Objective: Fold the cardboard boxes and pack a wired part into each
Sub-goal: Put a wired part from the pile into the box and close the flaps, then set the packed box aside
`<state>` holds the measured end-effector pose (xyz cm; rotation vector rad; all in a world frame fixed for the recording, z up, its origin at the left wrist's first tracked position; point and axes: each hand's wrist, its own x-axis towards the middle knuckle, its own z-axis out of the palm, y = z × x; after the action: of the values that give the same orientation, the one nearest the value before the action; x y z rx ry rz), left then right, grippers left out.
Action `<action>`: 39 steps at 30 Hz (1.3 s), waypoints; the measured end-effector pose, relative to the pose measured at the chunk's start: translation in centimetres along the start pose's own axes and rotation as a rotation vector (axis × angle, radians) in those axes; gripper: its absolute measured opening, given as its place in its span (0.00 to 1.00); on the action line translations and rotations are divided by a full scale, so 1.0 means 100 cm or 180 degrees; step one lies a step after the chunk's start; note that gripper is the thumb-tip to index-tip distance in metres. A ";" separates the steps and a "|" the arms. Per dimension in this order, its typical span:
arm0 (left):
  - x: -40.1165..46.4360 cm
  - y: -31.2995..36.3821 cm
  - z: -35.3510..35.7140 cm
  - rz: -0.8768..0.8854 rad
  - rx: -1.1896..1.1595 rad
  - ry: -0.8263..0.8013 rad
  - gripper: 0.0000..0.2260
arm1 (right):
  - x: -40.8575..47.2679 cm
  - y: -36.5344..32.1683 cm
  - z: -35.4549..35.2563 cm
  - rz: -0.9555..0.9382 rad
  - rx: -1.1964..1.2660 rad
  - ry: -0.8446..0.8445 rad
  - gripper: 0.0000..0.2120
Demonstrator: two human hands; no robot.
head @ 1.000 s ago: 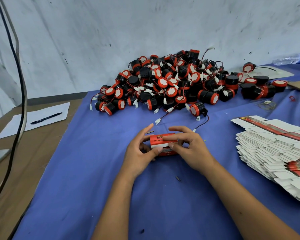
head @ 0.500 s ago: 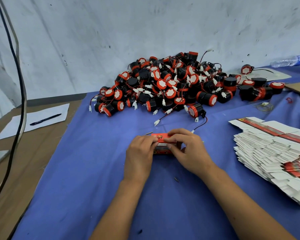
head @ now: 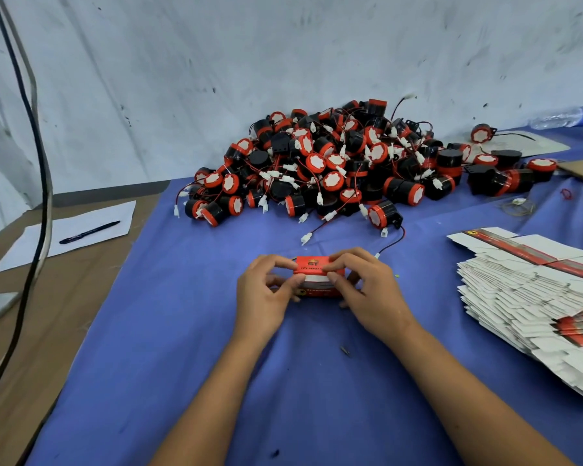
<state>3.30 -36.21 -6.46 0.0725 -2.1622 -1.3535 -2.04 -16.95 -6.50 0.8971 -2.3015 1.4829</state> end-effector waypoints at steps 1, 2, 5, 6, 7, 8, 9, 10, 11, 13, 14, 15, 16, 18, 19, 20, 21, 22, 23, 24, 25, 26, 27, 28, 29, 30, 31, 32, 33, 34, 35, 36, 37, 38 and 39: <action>-0.001 -0.001 -0.003 -0.0209 -0.0203 0.0014 0.07 | 0.001 0.001 0.001 0.0028 0.0047 0.0044 0.05; -0.001 -0.002 -0.005 -0.0303 -0.0288 0.0023 0.08 | 0.001 0.001 0.001 0.0038 0.0055 0.0079 0.05; -0.001 -0.003 -0.005 -0.0319 -0.0463 0.0046 0.10 | 0.003 0.002 0.002 0.0003 0.0001 0.0088 0.04; 0.000 -0.003 -0.005 -0.0308 -0.0488 0.0064 0.11 | 0.003 0.002 0.002 -0.0010 0.0013 0.0082 0.04; 0.000 -0.003 -0.005 -0.0277 -0.0455 0.0090 0.12 | 0.002 0.002 0.002 -0.0018 0.0026 0.0072 0.04; 0.000 -0.003 -0.005 -0.0214 -0.0362 0.0108 0.14 | 0.003 0.001 0.001 -0.0022 0.0042 0.0058 0.04; 0.001 -0.003 -0.005 -0.0138 -0.0270 0.0108 0.15 | 0.003 0.000 0.001 -0.0022 0.0060 0.0039 0.04; 0.001 -0.003 -0.004 -0.0058 -0.0199 0.0093 0.16 | 0.002 -0.001 0.000 -0.0017 0.0081 0.0024 0.04; 0.001 -0.002 -0.004 0.0018 -0.0144 0.0080 0.17 | 0.003 -0.002 0.000 -0.0011 0.0100 0.0019 0.04; 0.001 0.000 -0.002 0.0116 -0.0021 0.0107 0.16 | 0.003 -0.004 -0.001 0.0007 0.0122 0.0016 0.04; 0.002 0.000 -0.002 0.0126 0.0015 0.0111 0.16 | 0.003 -0.004 -0.001 0.0018 0.0123 0.0015 0.04; 0.003 0.000 -0.002 0.0121 0.0029 0.0088 0.16 | 0.003 -0.005 -0.001 0.0025 0.0116 0.0012 0.03; 0.004 0.000 -0.002 0.0117 0.0057 0.0046 0.15 | 0.003 -0.005 -0.002 0.0025 0.0102 0.0016 0.03; 0.004 0.000 -0.002 0.0121 0.0161 -0.0037 0.14 | 0.003 -0.004 -0.001 0.0006 0.0061 0.0029 0.03; 0.004 0.000 -0.001 0.0146 0.0232 -0.0036 0.13 | 0.003 -0.004 0.000 -0.0015 0.0019 0.0039 0.03; 0.003 0.000 0.000 0.0210 0.0325 0.0016 0.12 | 0.003 -0.004 0.000 -0.0044 -0.0053 0.0053 0.03; 0.003 0.001 0.000 0.0311 0.0428 0.0095 0.10 | 0.003 -0.004 0.001 -0.0084 -0.0149 0.0079 0.03; 0.003 0.001 0.000 0.0441 0.0516 0.0154 0.08 | 0.003 -0.004 0.001 -0.0145 -0.0284 0.0122 0.03; 0.004 0.001 -0.001 0.0585 0.0576 0.0164 0.06 | 0.003 -0.005 0.001 -0.0234 -0.0484 0.0184 0.03; 0.004 0.001 -0.002 0.0716 0.0612 0.0127 0.05 | 0.003 -0.006 0.001 -0.0351 -0.0732 0.0245 0.02; 0.005 0.000 -0.002 0.0804 0.0613 0.0058 0.05 | 0.003 -0.007 0.001 -0.0479 -0.0961 0.0279 0.03; 0.004 0.000 -0.003 0.0834 0.0588 -0.0020 0.05 | 0.003 -0.008 0.003 -0.0589 -0.1105 0.0268 0.03; 0.004 -0.001 -0.003 0.0820 0.0539 -0.0089 0.05 | 0.003 -0.009 0.004 -0.0660 -0.1160 0.0216 0.05; 0.003 -0.001 -0.003 0.0795 0.0503 -0.0135 0.05 | 0.003 -0.010 0.006 -0.0698 -0.1154 0.0147 0.07; 0.003 -0.002 -0.002 0.0788 0.0499 -0.0155 0.06 | 0.003 -0.011 0.006 -0.0711 -0.1113 0.0084 0.09; 0.003 -0.002 -0.002 0.0802 0.0547 -0.0158 0.06 | 0.003 -0.011 0.007 -0.0707 -0.1064 0.0040 0.11; 0.004 -0.001 -0.001 0.0839 0.0633 -0.0164 0.05 | 0.002 -0.010 0.006 -0.0695 -0.1030 0.0012 0.11; 0.005 -0.001 -0.001 0.0912 0.0746 -0.0168 0.05 | 0.002 -0.010 0.006 -0.0680 -0.1020 -0.0012 0.10; 0.006 -0.001 -0.001 0.1015 0.0863 -0.0180 0.04 | 0.001 -0.011 0.006 -0.0666 -0.1039 -0.0037 0.09; 0.007 -0.001 0.000 0.1121 0.0963 -0.0214 0.04 | 0.001 -0.012 0.006 -0.0655 -0.1082 -0.0063 0.09; 0.007 -0.002 0.000 0.1190 0.1036 -0.0265 0.05 | 0.001 -0.013 0.007 -0.0664 -0.1127 -0.0078 0.08; 0.006 -0.003 0.001 0.1218 0.1103 -0.0328 0.05 | 0.001 -0.014 0.009 -0.0685 -0.1143 -0.0073 0.08; 0.005 -0.004 0.002 0.1208 0.1170 -0.0388 0.06 | 0.000 -0.015 0.011 -0.0700 -0.1132 -0.0055 0.08; 0.004 -0.005 0.002 0.1149 0.1232 -0.0458 0.10 | -0.001 -0.015 0.013 -0.0702 -0.1114 -0.0046 0.08; 0.003 -0.005 0.004 0.1044 0.1261 -0.0552 0.16 | -0.002 -0.015 0.013 -0.0687 -0.1116 -0.0048 0.09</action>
<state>2.71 -36.27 -6.87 -0.2451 -2.4300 -0.7629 -0.79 -18.45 -6.12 1.0135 -2.2896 0.9504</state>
